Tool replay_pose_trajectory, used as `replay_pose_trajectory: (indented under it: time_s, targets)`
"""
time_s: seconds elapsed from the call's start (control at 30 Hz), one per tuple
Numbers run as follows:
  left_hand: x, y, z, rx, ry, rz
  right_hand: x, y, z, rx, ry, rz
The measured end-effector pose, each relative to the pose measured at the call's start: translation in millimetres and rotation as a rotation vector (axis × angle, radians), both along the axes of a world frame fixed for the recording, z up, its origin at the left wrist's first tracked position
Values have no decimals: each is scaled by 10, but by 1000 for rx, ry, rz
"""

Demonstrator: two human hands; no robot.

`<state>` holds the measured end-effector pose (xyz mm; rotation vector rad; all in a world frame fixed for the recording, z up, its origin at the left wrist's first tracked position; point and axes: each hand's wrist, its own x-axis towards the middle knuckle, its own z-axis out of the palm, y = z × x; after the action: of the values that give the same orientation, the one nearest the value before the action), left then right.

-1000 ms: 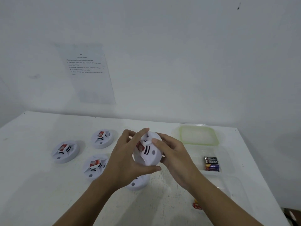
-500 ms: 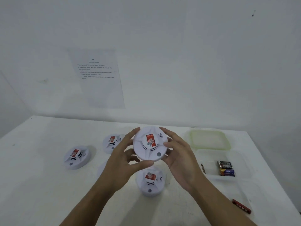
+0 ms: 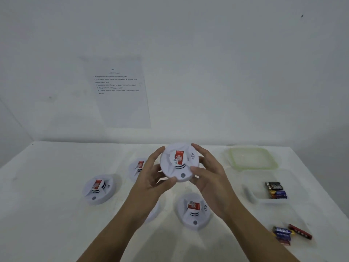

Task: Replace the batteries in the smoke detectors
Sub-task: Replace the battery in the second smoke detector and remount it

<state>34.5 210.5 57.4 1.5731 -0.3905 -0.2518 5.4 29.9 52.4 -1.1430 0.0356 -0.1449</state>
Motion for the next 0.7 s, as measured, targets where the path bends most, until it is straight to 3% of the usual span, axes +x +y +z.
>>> replay_pose_trajectory:
  time_s: [0.33, 0.47, 0.7]
  targets:
    - [111, 70, 22, 105, -49, -68, -47, -60, -2, -398, -39, 67]
    - [125, 96, 41, 163, -58, -94, -32, -107, 37, -477, -53, 144]
    - [136, 124, 5, 115, -64, -98, -49, -53, 8, -528, -68, 61]
